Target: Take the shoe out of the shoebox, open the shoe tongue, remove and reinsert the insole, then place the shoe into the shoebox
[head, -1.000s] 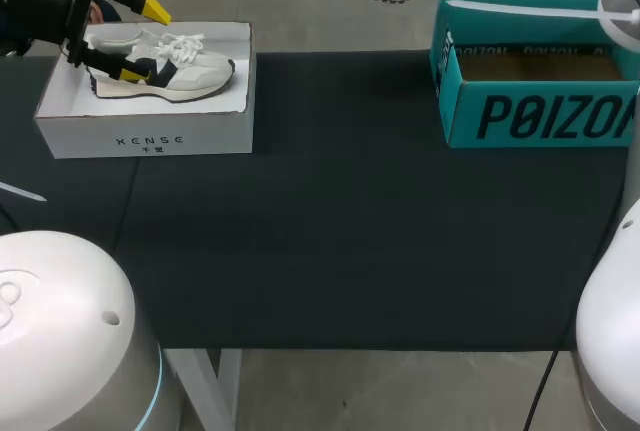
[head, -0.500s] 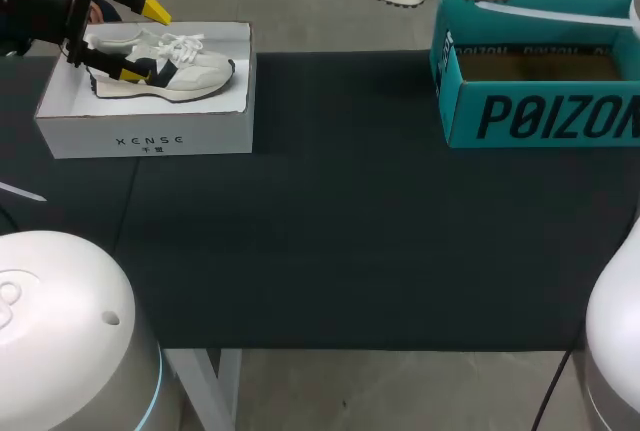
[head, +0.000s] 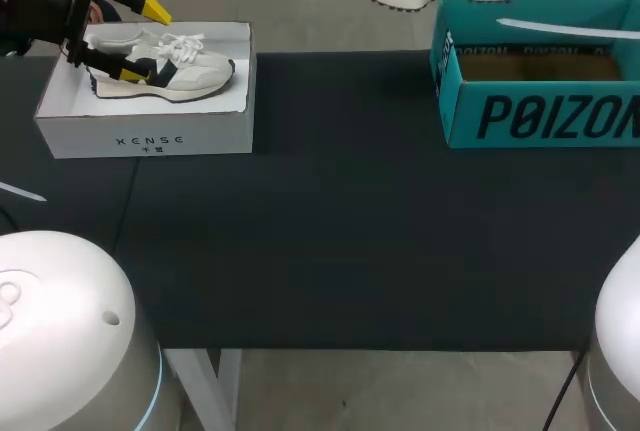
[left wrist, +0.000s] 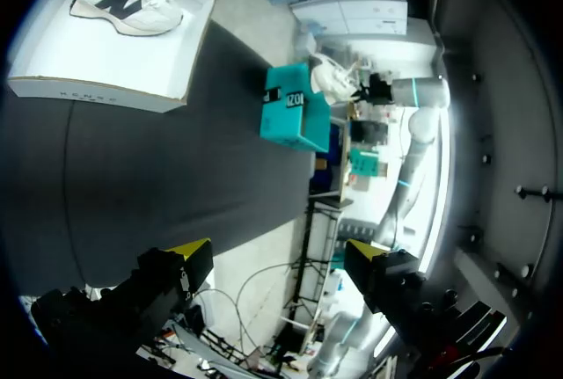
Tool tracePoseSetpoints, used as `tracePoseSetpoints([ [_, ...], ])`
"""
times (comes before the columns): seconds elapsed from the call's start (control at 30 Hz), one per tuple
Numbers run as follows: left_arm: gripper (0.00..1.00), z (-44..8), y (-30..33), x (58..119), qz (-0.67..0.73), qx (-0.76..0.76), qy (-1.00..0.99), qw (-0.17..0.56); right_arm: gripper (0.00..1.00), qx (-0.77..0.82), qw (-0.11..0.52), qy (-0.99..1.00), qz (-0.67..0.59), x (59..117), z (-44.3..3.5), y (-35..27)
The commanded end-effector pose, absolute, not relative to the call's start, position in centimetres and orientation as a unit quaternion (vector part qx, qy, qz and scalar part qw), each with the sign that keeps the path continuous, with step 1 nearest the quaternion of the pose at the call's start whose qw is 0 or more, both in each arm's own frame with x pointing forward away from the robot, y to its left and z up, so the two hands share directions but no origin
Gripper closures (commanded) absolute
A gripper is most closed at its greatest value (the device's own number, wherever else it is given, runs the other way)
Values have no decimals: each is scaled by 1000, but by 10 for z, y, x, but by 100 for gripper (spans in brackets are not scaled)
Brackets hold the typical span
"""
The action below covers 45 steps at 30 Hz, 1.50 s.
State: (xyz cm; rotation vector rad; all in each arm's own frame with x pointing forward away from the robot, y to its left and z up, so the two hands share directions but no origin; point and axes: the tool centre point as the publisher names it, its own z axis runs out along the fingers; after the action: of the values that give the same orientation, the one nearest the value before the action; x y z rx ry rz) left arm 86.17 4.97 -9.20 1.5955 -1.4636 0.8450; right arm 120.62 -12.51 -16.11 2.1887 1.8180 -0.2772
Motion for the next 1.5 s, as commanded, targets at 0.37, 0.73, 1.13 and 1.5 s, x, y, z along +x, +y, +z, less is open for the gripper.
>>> tracePoseSetpoints([
  [0.37, 0, -92, 49, 862, 332, 630, -578, 397, 100, 779, 148, 603, -85, 1207, -171, -182],
  [0.73, 0, -92, 49, 862, 332, 630, -578, 397, 100, 793, 174, 577, -91, 1203, -180, -236],
  [1.13, 0, -92, 49, 862, 332, 630, -578, 397, 100, 805, 180, 560, -81, 1173, -180, -275],
  [1.5, 0, -92, 49, 862, 332, 630, -578, 397, 100, 808, 183, 554, -78, 1151, -208, -304],
])
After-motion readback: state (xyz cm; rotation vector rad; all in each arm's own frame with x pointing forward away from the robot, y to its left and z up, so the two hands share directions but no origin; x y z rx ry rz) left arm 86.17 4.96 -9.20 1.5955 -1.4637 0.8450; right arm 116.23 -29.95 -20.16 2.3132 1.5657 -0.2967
